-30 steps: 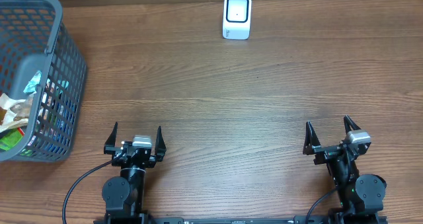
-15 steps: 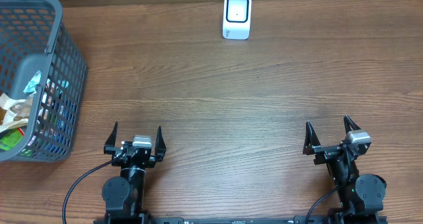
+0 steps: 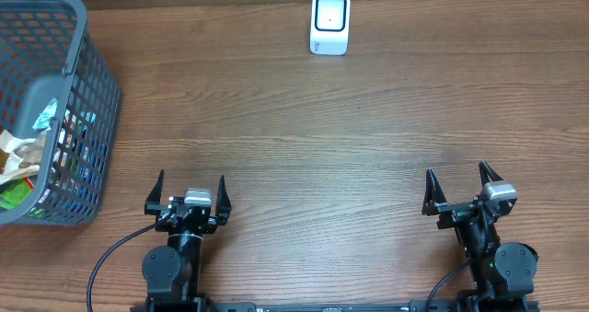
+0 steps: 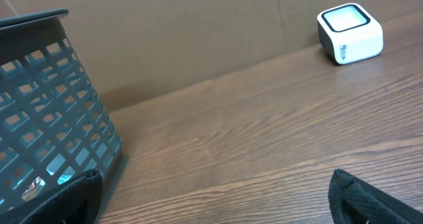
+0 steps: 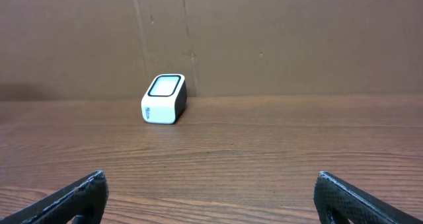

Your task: Scan the item barcode

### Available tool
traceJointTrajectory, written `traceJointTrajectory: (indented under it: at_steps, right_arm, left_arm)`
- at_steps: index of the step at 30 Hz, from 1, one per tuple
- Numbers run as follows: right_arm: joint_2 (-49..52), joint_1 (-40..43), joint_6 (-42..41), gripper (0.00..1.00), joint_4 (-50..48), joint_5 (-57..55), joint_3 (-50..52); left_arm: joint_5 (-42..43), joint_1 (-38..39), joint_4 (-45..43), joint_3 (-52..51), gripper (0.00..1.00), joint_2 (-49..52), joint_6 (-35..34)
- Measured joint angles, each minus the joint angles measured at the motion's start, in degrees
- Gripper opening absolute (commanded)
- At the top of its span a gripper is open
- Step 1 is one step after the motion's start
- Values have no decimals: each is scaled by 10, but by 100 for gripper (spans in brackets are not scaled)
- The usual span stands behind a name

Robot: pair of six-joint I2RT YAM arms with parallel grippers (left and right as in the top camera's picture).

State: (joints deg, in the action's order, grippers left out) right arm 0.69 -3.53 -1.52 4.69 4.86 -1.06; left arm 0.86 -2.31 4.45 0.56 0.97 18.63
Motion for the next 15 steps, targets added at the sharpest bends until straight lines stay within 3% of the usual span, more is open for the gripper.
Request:
traceJointTrajectory:
  at_steps: [15]
  right_arm:
    - [0, 0, 0, 100, -9, -13, 0]
  left_arm:
    - [9, 0, -4, 0, 100, 0, -1]
